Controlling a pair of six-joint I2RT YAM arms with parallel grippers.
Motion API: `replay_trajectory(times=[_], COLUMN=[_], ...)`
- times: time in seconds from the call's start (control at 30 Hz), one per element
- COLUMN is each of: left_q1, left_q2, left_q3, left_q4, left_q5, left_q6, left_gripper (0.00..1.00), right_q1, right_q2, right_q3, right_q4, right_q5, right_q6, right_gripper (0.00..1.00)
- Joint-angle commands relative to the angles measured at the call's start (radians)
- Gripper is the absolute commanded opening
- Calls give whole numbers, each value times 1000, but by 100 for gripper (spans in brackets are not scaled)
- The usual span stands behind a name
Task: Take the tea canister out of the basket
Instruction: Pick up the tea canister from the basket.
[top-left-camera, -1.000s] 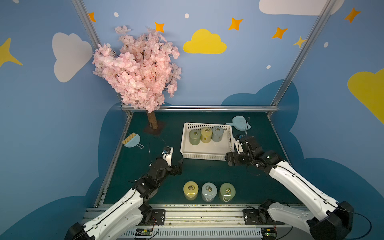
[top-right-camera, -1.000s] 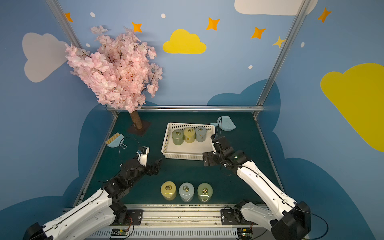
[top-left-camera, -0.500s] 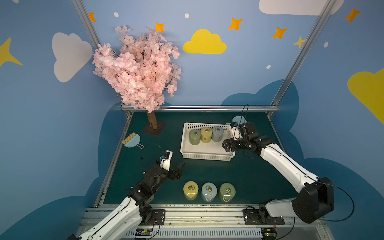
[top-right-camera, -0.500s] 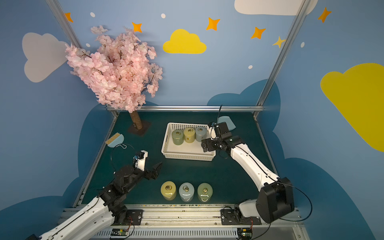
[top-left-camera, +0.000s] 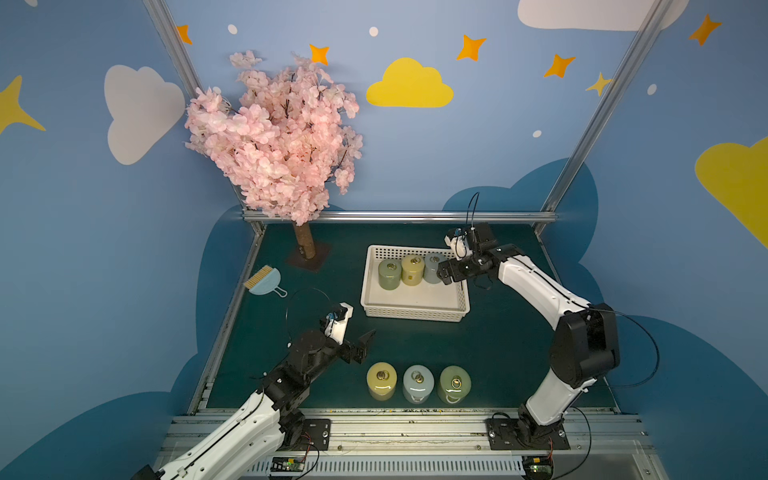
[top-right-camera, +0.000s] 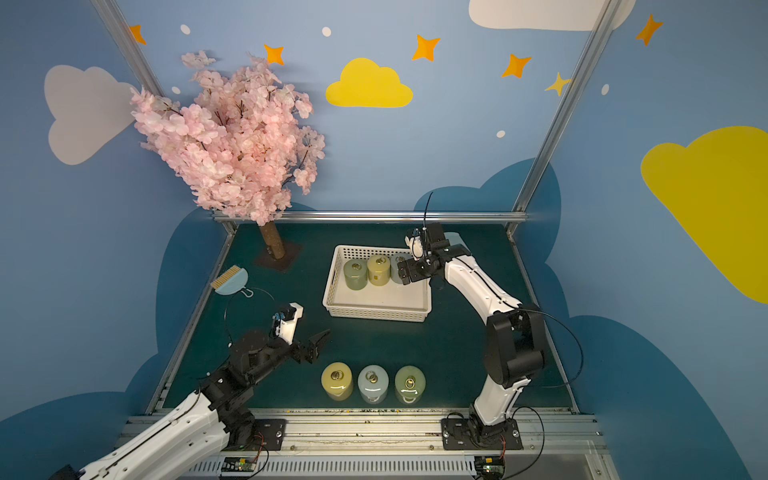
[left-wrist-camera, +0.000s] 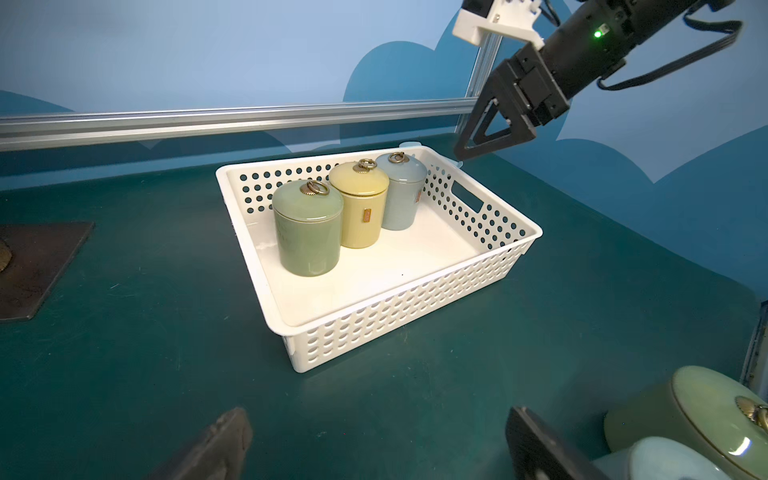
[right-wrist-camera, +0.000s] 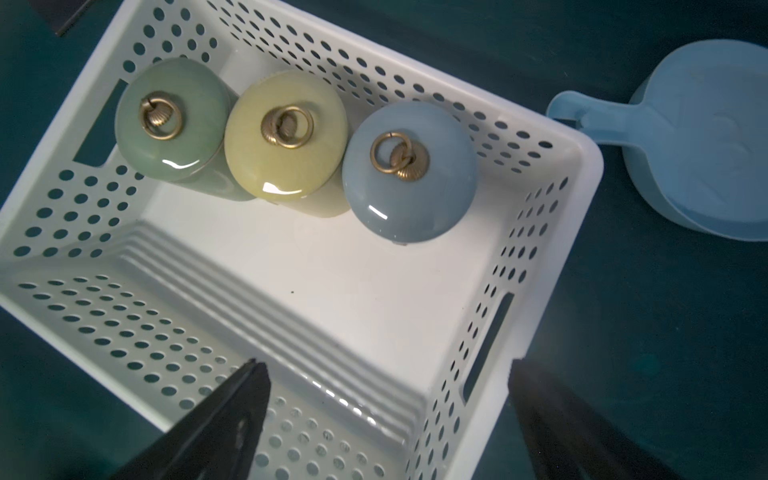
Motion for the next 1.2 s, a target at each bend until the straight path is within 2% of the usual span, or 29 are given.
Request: replay_trajectory(times=[0.0,0.37,1.17], left_q1=[3,4,3], left_q2=[-3,15,16], left_q3=[11,13,12], left_q4=[27,36,33], left_q5=[-1,-2,-18], left_q6=[17,20,26], left_gripper=[100,100,100], right_q1=[-4,-14,-20], right_q2=[75,238,451], right_q3=[88,216,451], right_q4=[-80,-122,-164], right_q5=[-18,-45,-38], right_q6=[-76,-154,-159], right_gripper=[96,97,98])
